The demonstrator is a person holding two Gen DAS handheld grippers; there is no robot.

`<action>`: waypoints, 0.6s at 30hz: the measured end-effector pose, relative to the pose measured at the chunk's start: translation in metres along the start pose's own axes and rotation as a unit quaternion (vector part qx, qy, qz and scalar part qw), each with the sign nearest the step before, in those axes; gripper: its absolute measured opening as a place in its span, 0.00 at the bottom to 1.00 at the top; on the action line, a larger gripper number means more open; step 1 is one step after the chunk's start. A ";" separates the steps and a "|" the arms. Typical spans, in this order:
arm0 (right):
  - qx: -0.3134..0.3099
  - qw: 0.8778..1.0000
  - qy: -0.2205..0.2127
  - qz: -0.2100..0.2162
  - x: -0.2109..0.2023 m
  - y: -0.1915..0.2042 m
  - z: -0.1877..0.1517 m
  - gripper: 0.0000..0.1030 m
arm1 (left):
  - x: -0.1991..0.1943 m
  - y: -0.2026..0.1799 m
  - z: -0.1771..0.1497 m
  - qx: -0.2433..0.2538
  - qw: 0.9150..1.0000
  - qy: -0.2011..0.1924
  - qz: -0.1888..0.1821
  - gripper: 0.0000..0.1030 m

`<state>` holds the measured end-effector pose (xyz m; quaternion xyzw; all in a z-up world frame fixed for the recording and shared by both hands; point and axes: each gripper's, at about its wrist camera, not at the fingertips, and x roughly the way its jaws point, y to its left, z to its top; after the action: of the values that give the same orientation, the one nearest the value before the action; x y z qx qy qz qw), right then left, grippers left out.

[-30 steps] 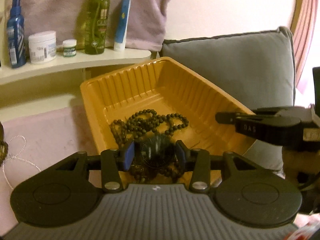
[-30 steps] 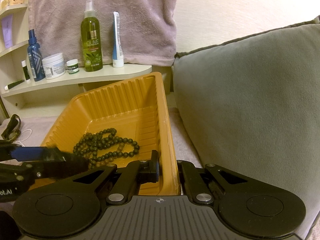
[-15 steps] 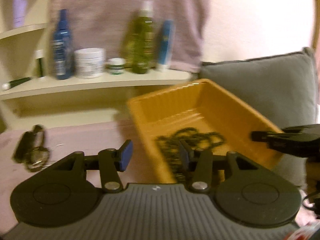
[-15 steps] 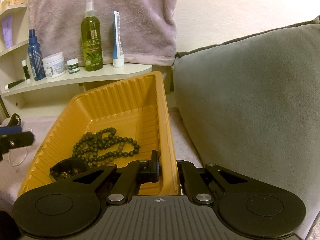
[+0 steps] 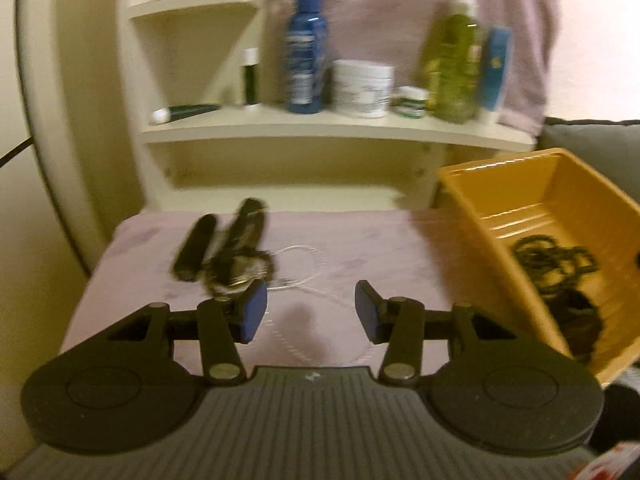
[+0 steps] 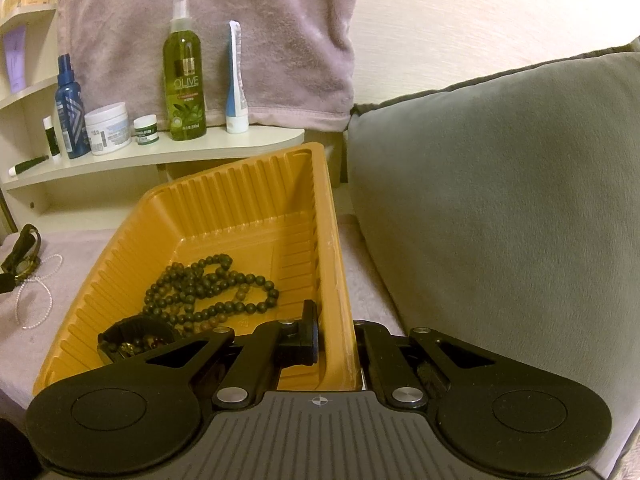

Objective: Organize jewelry
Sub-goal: 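Move the left gripper to the black strap watch and grasp it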

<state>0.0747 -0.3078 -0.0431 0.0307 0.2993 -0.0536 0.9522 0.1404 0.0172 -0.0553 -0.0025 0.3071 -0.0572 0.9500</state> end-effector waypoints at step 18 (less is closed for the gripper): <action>-0.002 1.000 0.001 -0.001 0.001 0.000 0.000 0.03 | 0.050 0.039 0.027 0.034 0.999 0.005 0.032 0.32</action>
<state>0.0750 -0.3077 -0.0438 0.0287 0.3005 -0.0542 0.9518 0.2008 0.0495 -0.0637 0.0399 0.3099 -0.0376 0.9492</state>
